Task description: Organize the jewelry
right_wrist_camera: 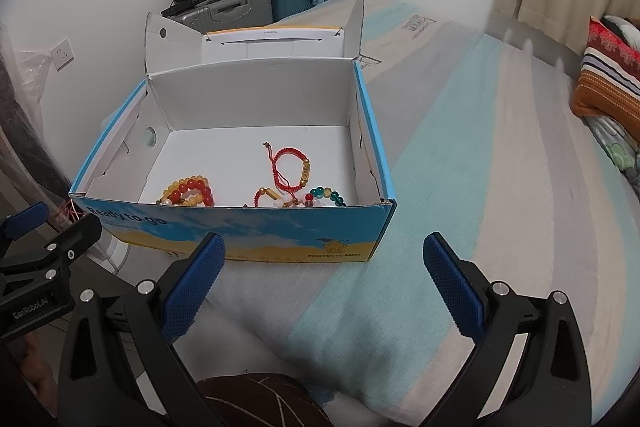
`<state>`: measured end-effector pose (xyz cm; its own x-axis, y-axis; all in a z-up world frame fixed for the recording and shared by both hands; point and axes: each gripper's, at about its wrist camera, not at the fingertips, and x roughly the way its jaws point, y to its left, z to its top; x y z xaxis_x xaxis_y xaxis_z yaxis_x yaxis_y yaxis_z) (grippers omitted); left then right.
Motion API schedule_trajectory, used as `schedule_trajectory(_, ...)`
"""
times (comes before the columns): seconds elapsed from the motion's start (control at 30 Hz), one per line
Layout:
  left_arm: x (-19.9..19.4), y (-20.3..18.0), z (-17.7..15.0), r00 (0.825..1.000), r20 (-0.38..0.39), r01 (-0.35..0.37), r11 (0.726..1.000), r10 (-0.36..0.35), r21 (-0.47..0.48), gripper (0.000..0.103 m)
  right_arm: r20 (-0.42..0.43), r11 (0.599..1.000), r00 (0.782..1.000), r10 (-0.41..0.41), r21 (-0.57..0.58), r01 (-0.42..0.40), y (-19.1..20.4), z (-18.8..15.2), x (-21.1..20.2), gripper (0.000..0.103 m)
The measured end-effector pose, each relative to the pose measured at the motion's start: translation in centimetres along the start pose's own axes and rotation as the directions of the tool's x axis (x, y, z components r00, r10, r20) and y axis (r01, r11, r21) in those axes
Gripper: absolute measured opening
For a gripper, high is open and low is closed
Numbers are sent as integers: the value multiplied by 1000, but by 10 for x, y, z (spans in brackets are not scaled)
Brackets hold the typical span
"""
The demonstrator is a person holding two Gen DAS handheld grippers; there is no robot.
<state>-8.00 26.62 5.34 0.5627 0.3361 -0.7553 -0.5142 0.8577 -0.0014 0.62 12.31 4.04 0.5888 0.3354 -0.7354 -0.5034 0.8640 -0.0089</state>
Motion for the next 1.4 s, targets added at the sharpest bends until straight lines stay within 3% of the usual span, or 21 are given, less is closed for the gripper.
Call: schedule_trajectory(1.4, 3, -16, 4, 999, -12, -53, 998, 53, 27, 97, -3, 1000, 1000, 9, 5, -9, 4, -2, 2, 95)
